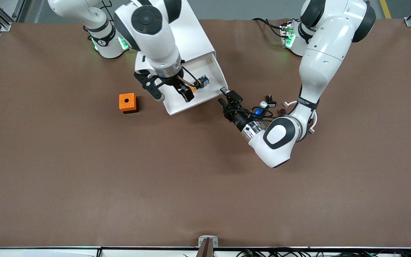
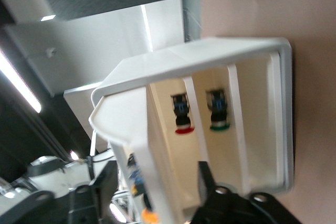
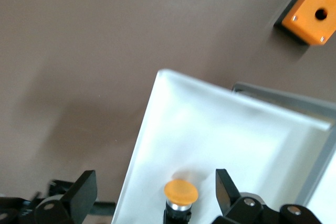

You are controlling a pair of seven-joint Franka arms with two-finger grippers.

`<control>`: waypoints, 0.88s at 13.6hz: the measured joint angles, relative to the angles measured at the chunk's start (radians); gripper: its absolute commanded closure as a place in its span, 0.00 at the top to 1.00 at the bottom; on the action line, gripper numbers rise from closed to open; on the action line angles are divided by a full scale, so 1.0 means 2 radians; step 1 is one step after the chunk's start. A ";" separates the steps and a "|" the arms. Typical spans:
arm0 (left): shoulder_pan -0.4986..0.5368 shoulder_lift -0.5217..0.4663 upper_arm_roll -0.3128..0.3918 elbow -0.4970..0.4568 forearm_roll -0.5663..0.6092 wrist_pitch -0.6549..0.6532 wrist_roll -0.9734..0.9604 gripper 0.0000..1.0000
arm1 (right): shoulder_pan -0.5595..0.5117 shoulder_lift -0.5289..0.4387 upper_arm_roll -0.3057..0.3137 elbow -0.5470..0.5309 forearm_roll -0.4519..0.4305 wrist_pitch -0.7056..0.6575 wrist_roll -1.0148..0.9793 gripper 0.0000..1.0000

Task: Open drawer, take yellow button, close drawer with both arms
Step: 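Lower the right gripper into the open drawer onto the yellow button, then grasp and lift the yellow button with the right gripper while the left gripper releases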

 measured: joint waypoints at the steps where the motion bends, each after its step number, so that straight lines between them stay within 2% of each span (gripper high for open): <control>1: 0.001 0.000 0.000 0.017 0.000 0.000 0.036 0.99 | 0.009 0.008 0.000 -0.001 0.000 0.008 0.012 1.00; 3: 0.001 -0.001 0.008 0.042 0.000 0.000 0.114 0.99 | 0.026 0.024 0.000 -0.001 0.000 0.014 0.026 1.00; 5: -0.004 -0.005 0.035 0.060 0.012 0.000 0.204 0.99 | 0.041 0.036 -0.001 -0.001 -0.002 0.020 0.044 1.00; 9: -0.014 -0.031 0.056 0.070 0.092 0.030 0.356 0.99 | 0.068 0.050 -0.001 -0.001 -0.004 0.027 0.071 0.99; 11: -0.016 -0.044 0.056 0.071 0.141 0.074 0.401 0.99 | 0.076 0.051 -0.001 -0.001 -0.004 0.026 0.077 0.82; 12: -0.016 -0.049 0.056 0.071 0.168 0.097 0.418 0.99 | 0.079 0.051 -0.001 -0.001 -0.004 0.026 0.078 0.67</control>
